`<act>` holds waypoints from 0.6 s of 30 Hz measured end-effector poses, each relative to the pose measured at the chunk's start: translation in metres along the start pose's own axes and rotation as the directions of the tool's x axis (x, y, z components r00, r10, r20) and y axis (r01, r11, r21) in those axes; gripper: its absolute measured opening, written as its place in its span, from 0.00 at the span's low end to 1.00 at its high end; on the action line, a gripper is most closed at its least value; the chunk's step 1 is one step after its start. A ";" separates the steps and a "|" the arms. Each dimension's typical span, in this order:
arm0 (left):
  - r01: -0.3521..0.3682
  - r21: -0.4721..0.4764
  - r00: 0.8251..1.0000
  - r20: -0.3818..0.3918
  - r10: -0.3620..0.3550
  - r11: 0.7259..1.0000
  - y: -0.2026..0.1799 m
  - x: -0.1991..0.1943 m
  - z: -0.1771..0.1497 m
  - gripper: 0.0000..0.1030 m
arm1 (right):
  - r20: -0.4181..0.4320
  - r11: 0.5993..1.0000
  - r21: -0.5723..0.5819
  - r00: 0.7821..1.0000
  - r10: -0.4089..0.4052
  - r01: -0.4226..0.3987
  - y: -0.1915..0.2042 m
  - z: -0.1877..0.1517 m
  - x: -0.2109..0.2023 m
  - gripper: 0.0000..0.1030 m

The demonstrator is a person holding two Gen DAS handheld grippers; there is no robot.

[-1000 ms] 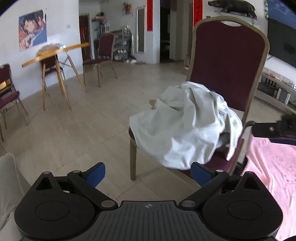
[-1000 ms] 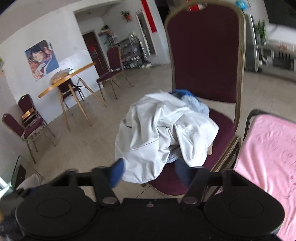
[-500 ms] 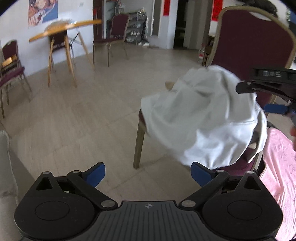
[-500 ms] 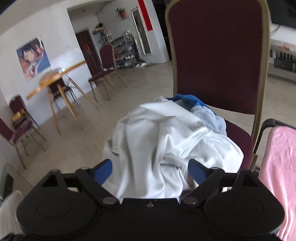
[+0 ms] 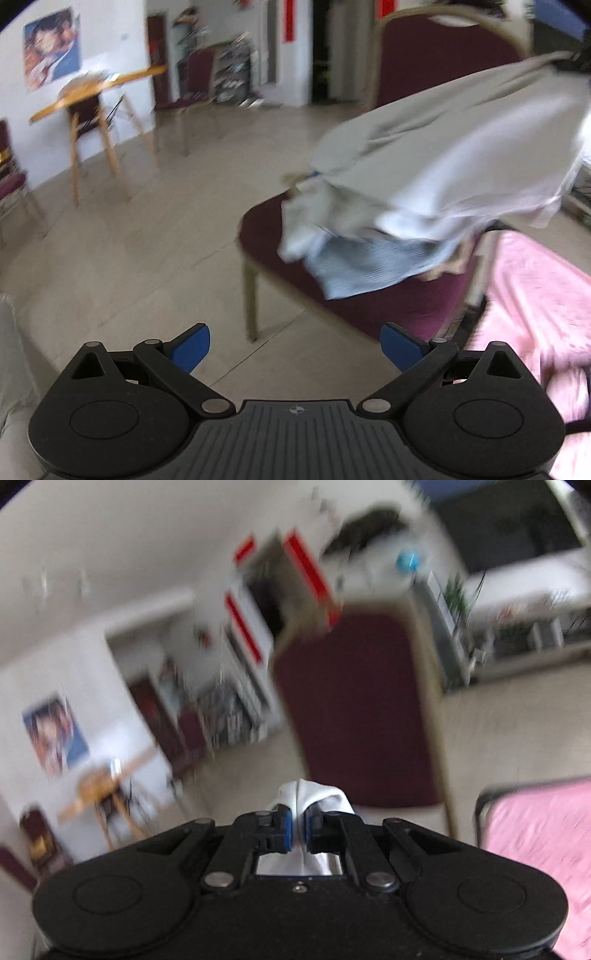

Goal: Fold clothes
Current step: 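Lift the white shirt with the right gripper and drop it onto the pink bed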

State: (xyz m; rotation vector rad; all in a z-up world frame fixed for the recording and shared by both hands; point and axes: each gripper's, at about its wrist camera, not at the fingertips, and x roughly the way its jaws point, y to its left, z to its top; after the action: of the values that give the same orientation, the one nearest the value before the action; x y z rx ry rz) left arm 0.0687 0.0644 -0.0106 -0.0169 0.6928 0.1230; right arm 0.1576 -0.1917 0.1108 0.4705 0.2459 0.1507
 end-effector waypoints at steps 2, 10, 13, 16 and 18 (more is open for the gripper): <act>0.041 0.040 0.999 0.029 -0.043 0.998 -0.019 -0.014 0.001 0.97 | 0.108 1.000 0.011 0.994 -0.009 0.007 -0.011 0.024 -0.053 0.06; 0.279 0.210 0.953 0.057 -0.296 0.937 -0.104 -0.057 -0.013 0.97 | 0.181 0.974 -0.014 0.959 -0.218 0.224 -0.064 0.062 -0.185 0.06; 0.351 0.277 0.927 0.034 -0.374 0.895 -0.136 -0.066 -0.025 0.97 | 0.104 0.941 -0.056 0.940 -0.326 0.333 -0.088 0.058 -0.198 0.07; 0.391 0.310 0.912 -0.003 -0.410 0.867 -0.160 -0.068 -0.035 0.97 | -0.009 0.923 -0.048 0.923 -0.384 0.383 -0.105 0.047 -0.187 0.07; 0.388 0.320 0.913 -0.008 -0.407 0.864 -0.167 -0.068 -0.038 0.97 | -0.080 0.928 -0.010 0.925 -0.372 0.372 -0.113 0.040 -0.176 0.07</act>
State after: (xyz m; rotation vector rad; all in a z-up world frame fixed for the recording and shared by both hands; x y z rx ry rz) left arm 0.0124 -0.1110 -0.0005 0.1501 0.6296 -0.3872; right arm 0.0096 -0.3430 0.1278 0.4153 0.4110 -0.2039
